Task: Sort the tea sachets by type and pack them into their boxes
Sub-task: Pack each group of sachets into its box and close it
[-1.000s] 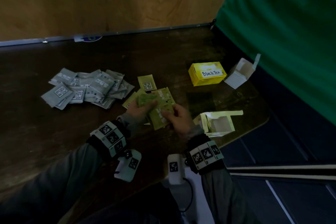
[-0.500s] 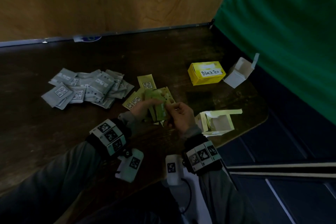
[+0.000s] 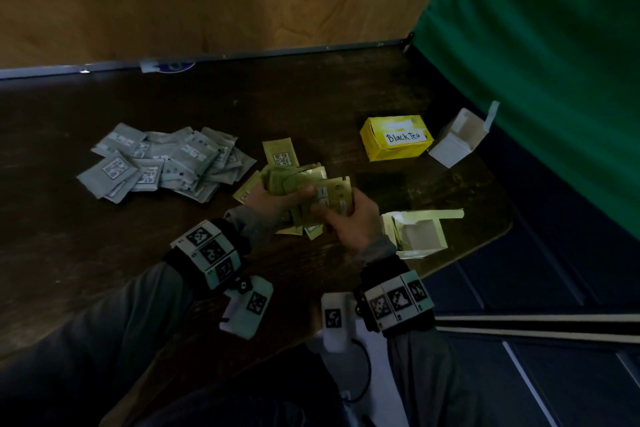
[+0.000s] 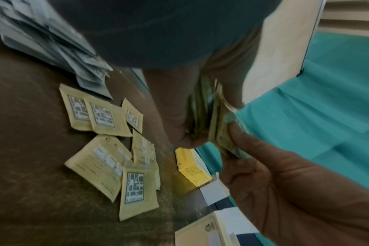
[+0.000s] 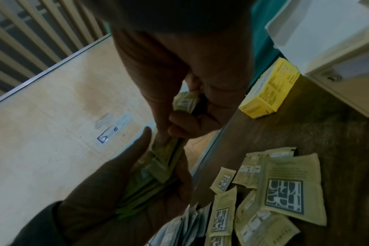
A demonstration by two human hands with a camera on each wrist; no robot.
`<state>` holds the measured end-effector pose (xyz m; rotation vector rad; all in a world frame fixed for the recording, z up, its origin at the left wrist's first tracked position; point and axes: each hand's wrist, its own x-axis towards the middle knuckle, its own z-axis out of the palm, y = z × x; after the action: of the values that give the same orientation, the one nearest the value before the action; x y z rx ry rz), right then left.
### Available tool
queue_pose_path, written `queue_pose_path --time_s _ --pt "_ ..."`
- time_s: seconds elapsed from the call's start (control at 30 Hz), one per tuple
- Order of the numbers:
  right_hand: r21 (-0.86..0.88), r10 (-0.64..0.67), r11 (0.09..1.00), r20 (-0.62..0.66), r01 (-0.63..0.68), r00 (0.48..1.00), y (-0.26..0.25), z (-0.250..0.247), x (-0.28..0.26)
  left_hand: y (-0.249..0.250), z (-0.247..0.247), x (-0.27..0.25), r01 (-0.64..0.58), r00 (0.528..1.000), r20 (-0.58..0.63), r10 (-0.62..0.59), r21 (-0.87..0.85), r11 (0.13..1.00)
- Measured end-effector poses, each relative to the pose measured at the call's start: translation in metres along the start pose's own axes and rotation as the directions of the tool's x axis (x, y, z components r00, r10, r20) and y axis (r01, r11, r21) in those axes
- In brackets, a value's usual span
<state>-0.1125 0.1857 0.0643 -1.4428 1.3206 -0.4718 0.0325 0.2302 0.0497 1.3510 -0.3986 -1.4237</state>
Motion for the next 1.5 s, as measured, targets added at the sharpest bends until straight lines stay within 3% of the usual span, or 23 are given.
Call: queue_pose_path --time_s 0.23,0.43,0.57,0.63,0.77,0.83,0.97,1.07,1.17,1.2,1.27,1.37,1.43,1.5 --pt "0.275 0.072 0.960 -0.043 -0.057 0.996 -0.002 -0.009 0.002 0.015 -0.004 -0.003 0.165 0.986 0.051 -0.161 -0.087 0.982" --pt "0.409 -0.024 0.912 -0.035 0.036 0.999 -0.009 -0.012 0.000 0.016 -0.009 -0.004 0.182 0.982 0.068 -0.174 -0.133 0.974" --pt "0.359 -0.051 0.933 0.072 0.022 0.996 -0.010 -0.009 -0.001 0.011 -0.012 0.007 0.122 0.988 -0.105 -0.113 0.084 0.989" --pt "0.301 -0.034 0.954 0.081 0.008 0.996 -0.009 -0.007 -0.001 0.011 -0.010 0.006 0.117 0.986 -0.126 -0.106 0.086 0.989" --pt "0.160 -0.018 0.987 0.050 0.009 0.999 -0.006 -0.004 0.000 0.011 -0.009 0.003 0.061 0.996 0.075 -0.052 -0.124 0.990" --pt "0.091 -0.026 0.996 0.045 0.022 0.999 -0.006 -0.002 0.000 0.011 -0.008 0.003 0.001 0.986 0.169 0.019 -0.115 0.993" --pt "-0.068 -0.108 0.991 0.060 0.112 0.992 -0.004 0.004 -0.001 0.012 -0.004 0.004 -0.050 0.970 0.232 0.073 -0.104 0.993" --pt "-0.193 -0.208 0.961 -0.024 0.199 0.978 -0.004 0.001 0.001 0.012 -0.003 0.004 -0.033 0.978 0.200 0.064 -0.153 0.988" --pt "-0.105 -0.212 0.976 -0.246 0.191 0.946 -0.011 -0.004 0.004 0.009 -0.012 0.007 0.022 0.988 0.157 0.009 -0.194 0.981" --pt "-0.054 -0.240 0.971 -0.315 0.235 0.918 -0.012 -0.006 0.005 0.008 -0.014 0.009 0.032 0.986 0.166 0.003 -0.210 0.977" --pt "-0.099 -0.446 0.892 -0.362 0.442 0.819 -0.016 -0.007 0.004 0.009 -0.014 0.005 0.048 0.987 0.160 -0.013 -0.211 0.976" --pt "-0.339 -0.769 0.620 -0.088 0.707 0.633 -0.005 0.005 0.004 0.009 -0.011 -0.003 0.042 0.986 0.168 -0.014 -0.161 0.986" --pt "-0.433 -0.775 0.512 0.138 0.741 0.617 0.006 0.014 0.006 0.009 -0.009 -0.002 0.085 0.979 0.197 -0.057 -0.133 0.987" --pt "-0.477 -0.707 0.502 0.254 0.721 0.660 0.013 0.017 0.008 0.008 -0.012 0.000 0.097 0.982 0.173 -0.078 -0.103 0.990"
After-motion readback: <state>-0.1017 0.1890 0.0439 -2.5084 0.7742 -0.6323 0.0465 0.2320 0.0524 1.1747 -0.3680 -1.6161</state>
